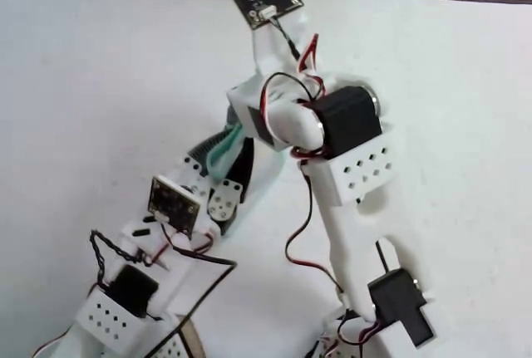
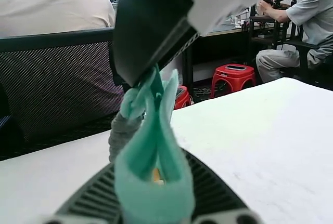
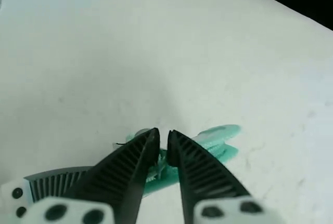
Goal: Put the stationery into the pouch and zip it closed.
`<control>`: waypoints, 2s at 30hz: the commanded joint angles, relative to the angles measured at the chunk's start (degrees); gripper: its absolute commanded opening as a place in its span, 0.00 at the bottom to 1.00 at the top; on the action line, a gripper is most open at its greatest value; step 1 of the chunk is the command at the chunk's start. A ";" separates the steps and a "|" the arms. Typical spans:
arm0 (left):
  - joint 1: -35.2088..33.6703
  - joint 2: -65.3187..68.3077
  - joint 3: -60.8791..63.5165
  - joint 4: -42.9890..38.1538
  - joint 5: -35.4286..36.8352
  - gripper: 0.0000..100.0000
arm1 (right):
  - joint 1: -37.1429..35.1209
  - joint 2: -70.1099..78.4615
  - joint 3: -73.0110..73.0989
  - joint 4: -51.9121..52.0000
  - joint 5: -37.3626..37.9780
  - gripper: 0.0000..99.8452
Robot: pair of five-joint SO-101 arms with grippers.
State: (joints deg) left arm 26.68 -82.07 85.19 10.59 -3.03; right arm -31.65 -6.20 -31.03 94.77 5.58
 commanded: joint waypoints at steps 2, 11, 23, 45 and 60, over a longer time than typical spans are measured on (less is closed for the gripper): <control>-0.57 0.57 0.44 -0.18 -0.70 0.02 | -0.22 -1.89 -0.35 1.80 0.00 0.02; -0.57 0.84 0.53 0.88 1.67 0.16 | -5.58 -4.62 -0.35 3.38 0.00 0.02; -0.57 0.75 0.53 1.05 2.20 0.16 | -8.66 -7.34 0.79 3.56 0.44 0.02; -0.57 0.66 0.53 1.05 2.20 0.16 | -8.40 -21.23 14.07 3.12 33.49 0.18; -0.57 0.57 0.53 1.32 2.20 0.16 | -6.37 -22.90 21.10 -5.58 34.99 0.18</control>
State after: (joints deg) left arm 26.24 -81.10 85.98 11.47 -1.63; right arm -39.03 -28.18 -9.85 90.46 39.96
